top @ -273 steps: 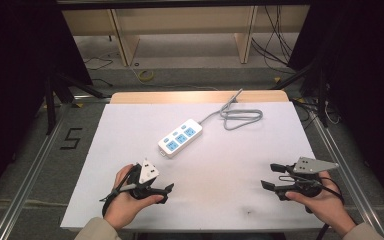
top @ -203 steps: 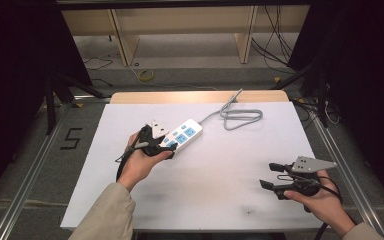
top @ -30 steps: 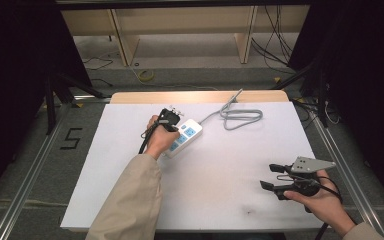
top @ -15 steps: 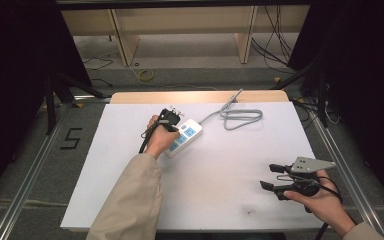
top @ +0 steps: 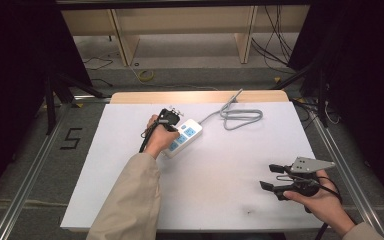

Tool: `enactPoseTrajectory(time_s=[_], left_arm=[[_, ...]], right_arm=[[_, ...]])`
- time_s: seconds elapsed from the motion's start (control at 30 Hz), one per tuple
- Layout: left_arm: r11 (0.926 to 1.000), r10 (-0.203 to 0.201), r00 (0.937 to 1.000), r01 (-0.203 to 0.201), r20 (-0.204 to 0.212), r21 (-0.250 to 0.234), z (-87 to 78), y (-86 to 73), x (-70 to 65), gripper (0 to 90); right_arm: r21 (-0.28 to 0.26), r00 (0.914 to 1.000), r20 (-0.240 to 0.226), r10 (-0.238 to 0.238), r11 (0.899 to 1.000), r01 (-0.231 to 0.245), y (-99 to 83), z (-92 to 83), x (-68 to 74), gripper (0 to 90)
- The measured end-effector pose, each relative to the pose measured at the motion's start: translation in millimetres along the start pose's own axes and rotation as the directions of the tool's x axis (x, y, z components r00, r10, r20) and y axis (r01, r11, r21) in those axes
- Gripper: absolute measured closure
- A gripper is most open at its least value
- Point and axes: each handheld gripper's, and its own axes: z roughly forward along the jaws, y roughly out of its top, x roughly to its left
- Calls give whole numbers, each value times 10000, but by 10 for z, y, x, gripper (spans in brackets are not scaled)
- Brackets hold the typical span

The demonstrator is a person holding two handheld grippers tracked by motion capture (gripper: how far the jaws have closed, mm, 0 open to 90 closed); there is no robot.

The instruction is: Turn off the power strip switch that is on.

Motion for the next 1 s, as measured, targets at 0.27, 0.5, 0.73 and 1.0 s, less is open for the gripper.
enactPoseTrajectory(time_s=[0.27, 0.5, 0.73, 1.0], left_arm=[[9993, -132, 9998, 126, 156, 355, -1, 17, 21, 899], [9990, -172, 9996, 162, 240, 407, 0, 22, 32, 899], [9983, -91, 9994, 72, 334, 584, 3, 48, 51, 899], [9956, 234, 9995, -254, 228, 904, 14, 98, 25, 899]], right_arm=[[19, 10000, -20, -26, 10000, 26, 2, 1, 7, 287], [22, 10000, -26, -61, 10000, 61, 3, 4, 7, 287], [64, 10000, -34, -34, 10000, 35, 2, 11, 2, 287], [69, 10000, -25, -84, 9999, 84, 4, 10, 8, 287]])
